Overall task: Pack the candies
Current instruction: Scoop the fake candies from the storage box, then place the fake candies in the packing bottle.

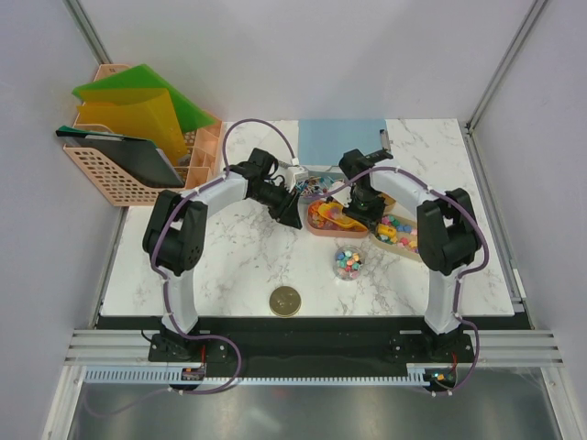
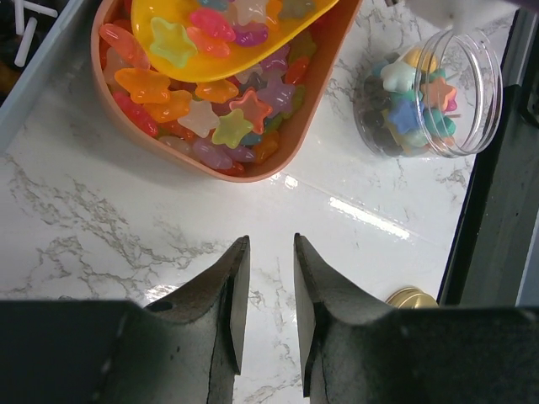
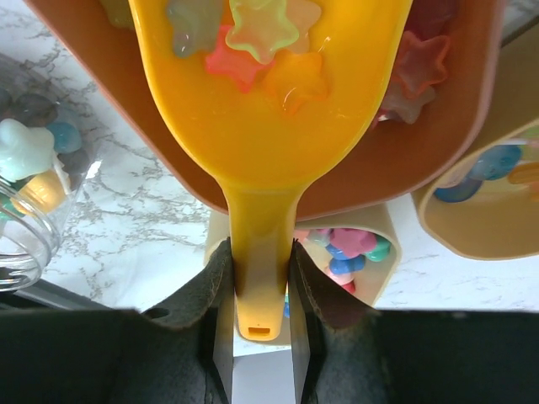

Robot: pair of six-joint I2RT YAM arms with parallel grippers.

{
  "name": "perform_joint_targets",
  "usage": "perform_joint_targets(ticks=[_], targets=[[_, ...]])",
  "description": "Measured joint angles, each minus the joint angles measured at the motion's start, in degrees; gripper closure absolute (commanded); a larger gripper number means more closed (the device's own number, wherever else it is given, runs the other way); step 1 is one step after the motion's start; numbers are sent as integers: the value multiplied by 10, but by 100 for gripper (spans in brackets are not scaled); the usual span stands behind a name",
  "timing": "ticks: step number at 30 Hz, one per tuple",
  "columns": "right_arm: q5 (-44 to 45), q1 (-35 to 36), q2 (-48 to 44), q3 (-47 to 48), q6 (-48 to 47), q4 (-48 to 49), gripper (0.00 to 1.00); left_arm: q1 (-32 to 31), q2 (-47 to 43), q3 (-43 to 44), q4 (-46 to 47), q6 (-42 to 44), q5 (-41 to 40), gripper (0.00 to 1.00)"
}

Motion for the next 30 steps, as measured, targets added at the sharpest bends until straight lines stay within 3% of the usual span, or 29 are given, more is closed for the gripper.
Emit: perform_joint_targets(ticks=[12, 15, 16, 17, 23, 30], targets=[[-8, -12, -86, -67, -57, 54, 100, 13, -18, -3, -13, 21, -21, 61], [-20, -26, -120, -90, -74, 63, 100, 19, -30, -3, -12, 28, -54, 53], [-24, -33, -139, -102, -83, 65, 100, 21, -35, -3, -11, 28, -73, 50], [-27, -37, -154, -110, -92, 65, 100, 22, -40, -3, -8, 28, -94, 1], [-31, -57, -290, -174, -184, 49, 100, 24, -52, -3, 27, 10, -228, 0], [-11, -55, -358, -208, -293, -18, 100, 23, -52, -3, 57, -28, -409, 0]])
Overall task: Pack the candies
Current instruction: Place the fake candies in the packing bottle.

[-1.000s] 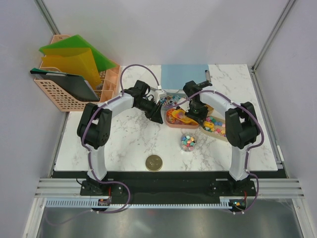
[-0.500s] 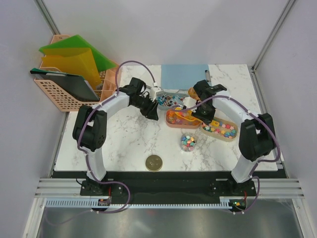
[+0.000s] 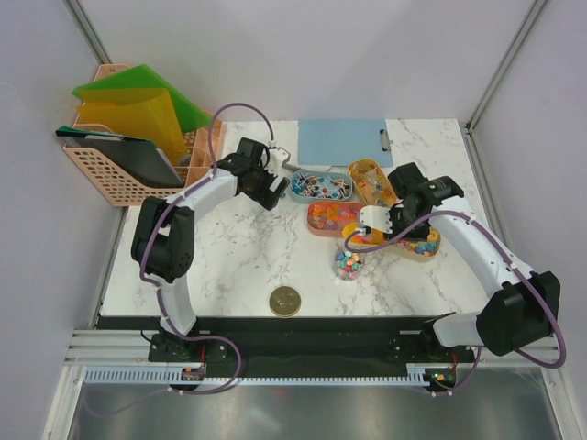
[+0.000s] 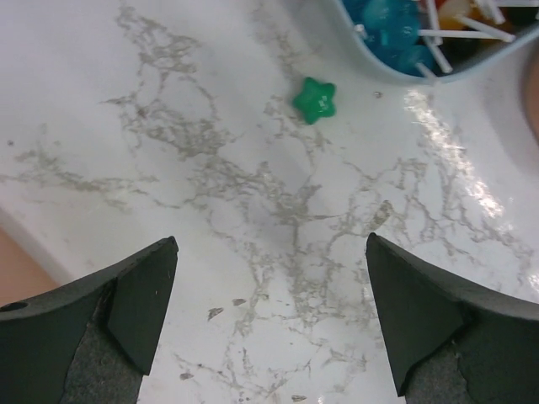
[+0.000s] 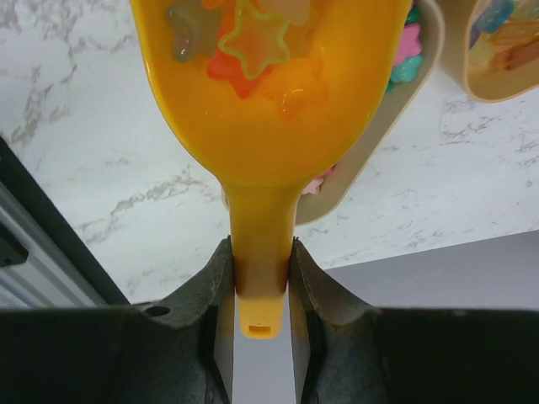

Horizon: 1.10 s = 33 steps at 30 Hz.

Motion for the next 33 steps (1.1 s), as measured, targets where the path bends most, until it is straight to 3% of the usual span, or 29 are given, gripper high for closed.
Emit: perform_joint_targets(ticks=[6, 14, 33], targets=[[60, 15, -1, -4, -45, -46, 100, 0, 0, 0, 6, -24, -89, 0], [141, 85, 45, 1, -33, -69, 100, 0, 0, 6, 6, -58, -161, 0], [314, 174, 101, 54, 13, -85, 100, 0, -1, 21, 11, -89, -223, 0]])
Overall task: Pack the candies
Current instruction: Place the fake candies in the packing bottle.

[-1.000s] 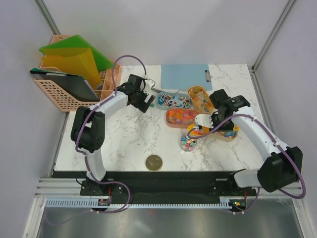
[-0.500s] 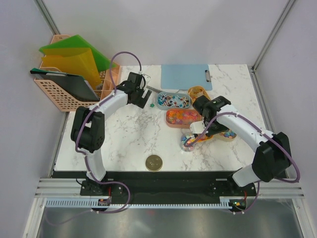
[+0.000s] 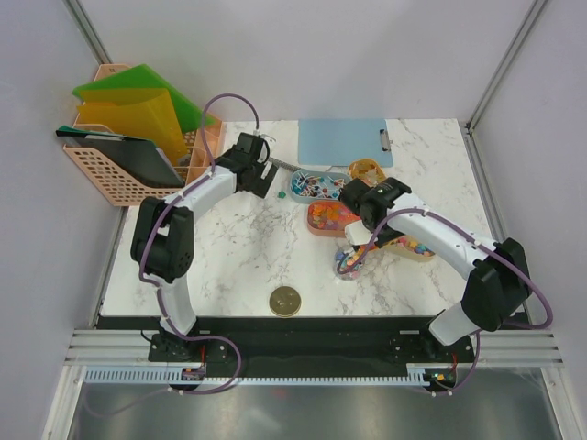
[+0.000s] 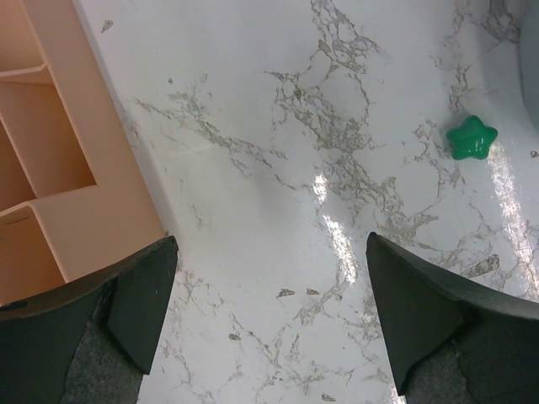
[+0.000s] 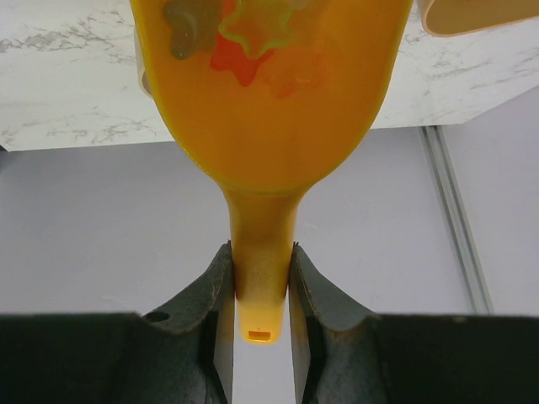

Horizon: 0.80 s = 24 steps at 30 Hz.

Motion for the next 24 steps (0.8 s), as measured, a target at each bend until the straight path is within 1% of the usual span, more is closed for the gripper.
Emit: perform_joint_targets(ticks=[16, 24], targets=[[93, 59, 0, -13, -13, -6, 100, 0, -5, -2, 18, -8, -13, 0], [114, 62, -2, -26, -16, -6, 100, 0, -13, -2, 24, -9, -14, 0]])
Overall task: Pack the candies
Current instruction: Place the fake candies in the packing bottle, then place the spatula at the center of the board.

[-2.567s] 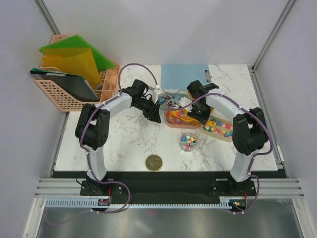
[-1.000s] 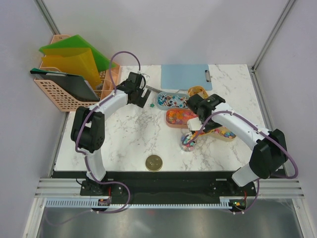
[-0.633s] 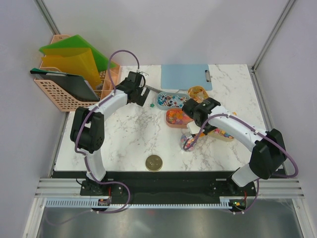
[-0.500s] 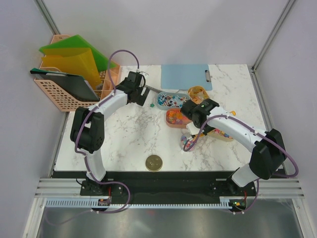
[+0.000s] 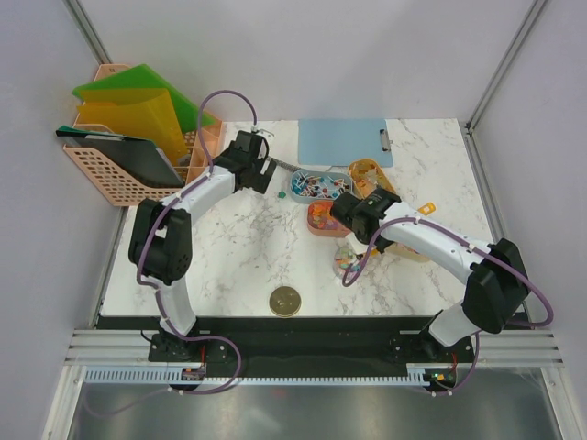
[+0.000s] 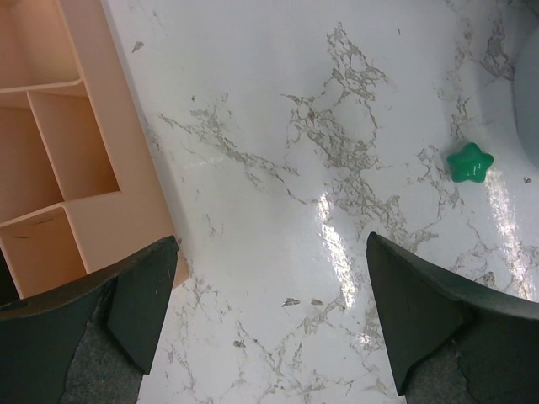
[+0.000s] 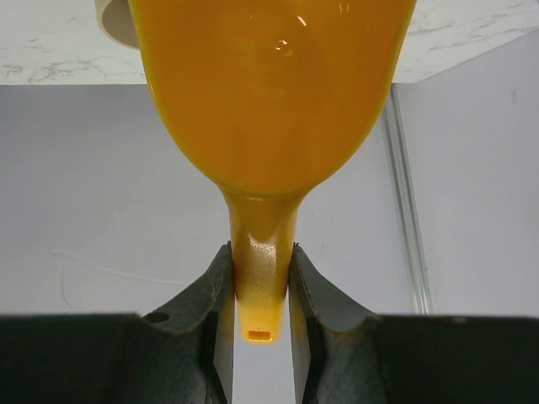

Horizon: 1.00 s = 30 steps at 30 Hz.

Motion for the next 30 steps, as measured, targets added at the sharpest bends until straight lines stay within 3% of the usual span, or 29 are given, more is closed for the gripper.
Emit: perform_joint_targets(ticks=[4, 7, 15, 20, 24, 28, 30], targets=[[-7, -19, -2, -6, 7, -1, 100, 0, -2, 0, 1, 0, 0, 0], [-25, -78, 4, 17, 24, -6, 100, 0, -7, 0, -1, 1, 3, 0], [-137, -325, 111, 219, 108, 40, 100, 0, -63, 22, -41, 11, 97, 0], [-272, -466, 268, 327, 224, 83, 100, -1, -68, 79, -73, 19, 167, 0], [-353, -525, 390, 411, 315, 102, 100, -2, -68, 94, -92, 20, 194, 1], [-406, -535, 443, 453, 378, 120, 100, -2, -65, 98, -107, 19, 197, 2], [-423, -528, 454, 471, 396, 122, 91, -2, -62, 98, -111, 19, 196, 2]])
